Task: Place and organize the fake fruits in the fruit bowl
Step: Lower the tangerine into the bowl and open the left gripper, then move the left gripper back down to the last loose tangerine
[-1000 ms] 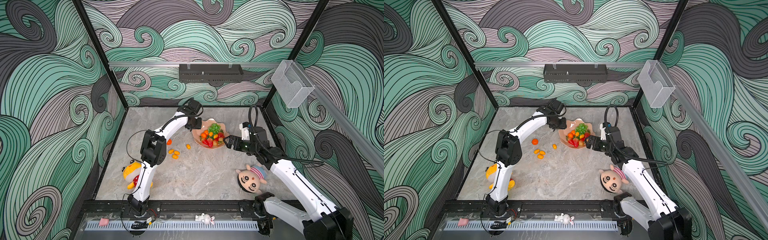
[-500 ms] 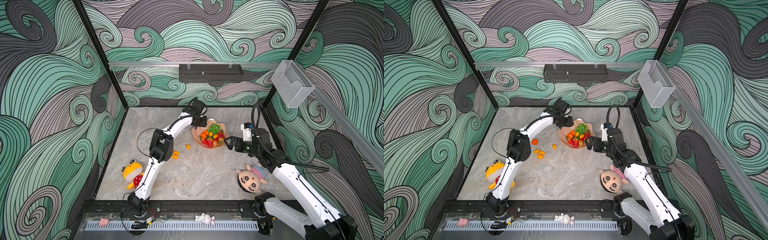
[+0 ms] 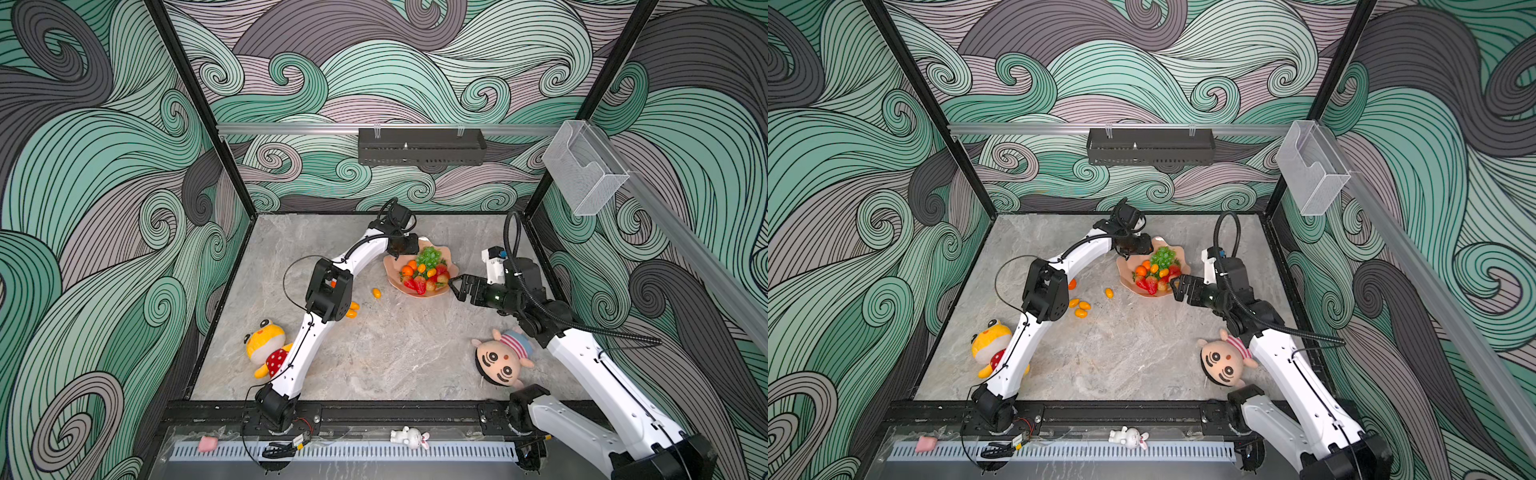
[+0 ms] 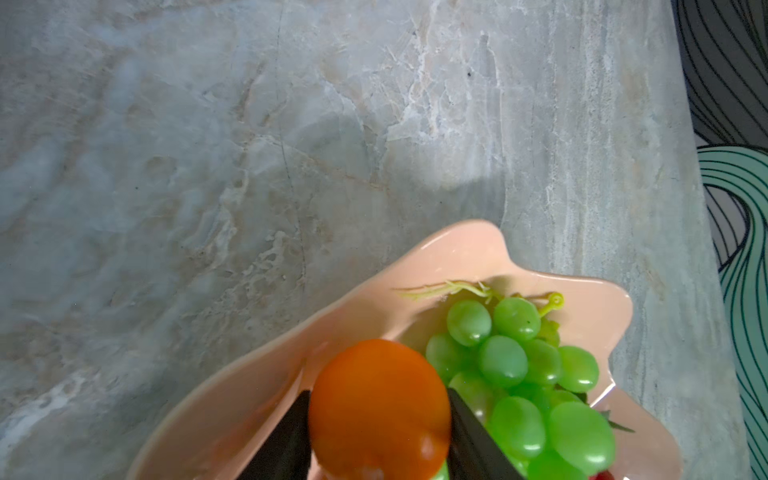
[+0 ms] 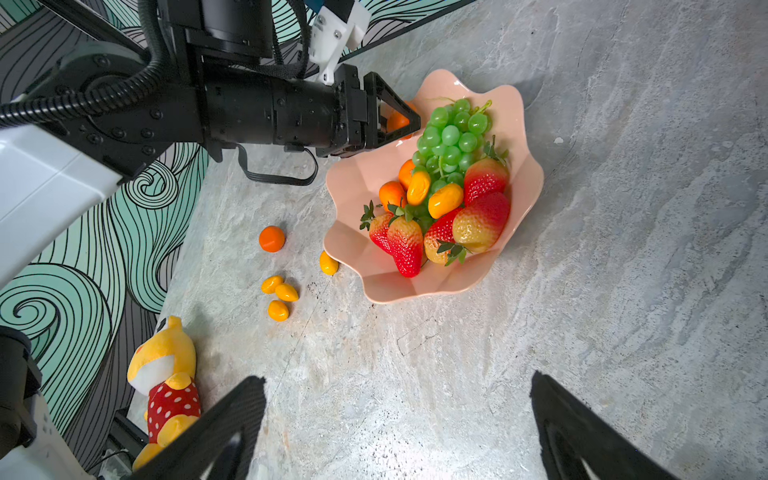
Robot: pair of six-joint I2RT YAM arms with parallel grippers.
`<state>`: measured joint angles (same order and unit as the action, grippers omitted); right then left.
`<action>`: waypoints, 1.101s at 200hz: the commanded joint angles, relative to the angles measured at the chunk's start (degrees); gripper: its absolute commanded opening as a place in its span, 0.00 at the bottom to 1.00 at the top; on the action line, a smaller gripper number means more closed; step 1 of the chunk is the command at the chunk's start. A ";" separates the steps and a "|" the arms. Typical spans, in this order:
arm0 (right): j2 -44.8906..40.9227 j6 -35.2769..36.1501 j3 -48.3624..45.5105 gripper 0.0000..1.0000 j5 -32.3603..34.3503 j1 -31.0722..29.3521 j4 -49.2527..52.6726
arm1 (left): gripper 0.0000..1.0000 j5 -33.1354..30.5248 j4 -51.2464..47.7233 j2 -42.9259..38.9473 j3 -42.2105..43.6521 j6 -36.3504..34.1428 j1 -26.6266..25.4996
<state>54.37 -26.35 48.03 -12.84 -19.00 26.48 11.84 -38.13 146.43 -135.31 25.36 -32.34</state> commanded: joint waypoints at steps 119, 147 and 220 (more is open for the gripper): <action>-2.87 2.69 0.49 1.00 -2.46 -1.04 0.39 | 0.81 1.45 4.84 -19.27 15.11 -4.57 -0.36; -1.69 5.10 2.12 1.00 0.40 -5.33 0.45 | 0.84 -2.90 12.24 -30.55 28.35 -6.01 -0.18; 6.35 6.40 5.34 1.00 6.81 -16.12 -4.47 | 0.99 -23.67 16.31 -55.78 54.59 -11.37 0.33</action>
<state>57.58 -21.15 51.22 -8.69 -32.88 25.30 -0.19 -22.61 96.51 -85.86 16.58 -32.32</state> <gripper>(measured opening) 0.998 0.978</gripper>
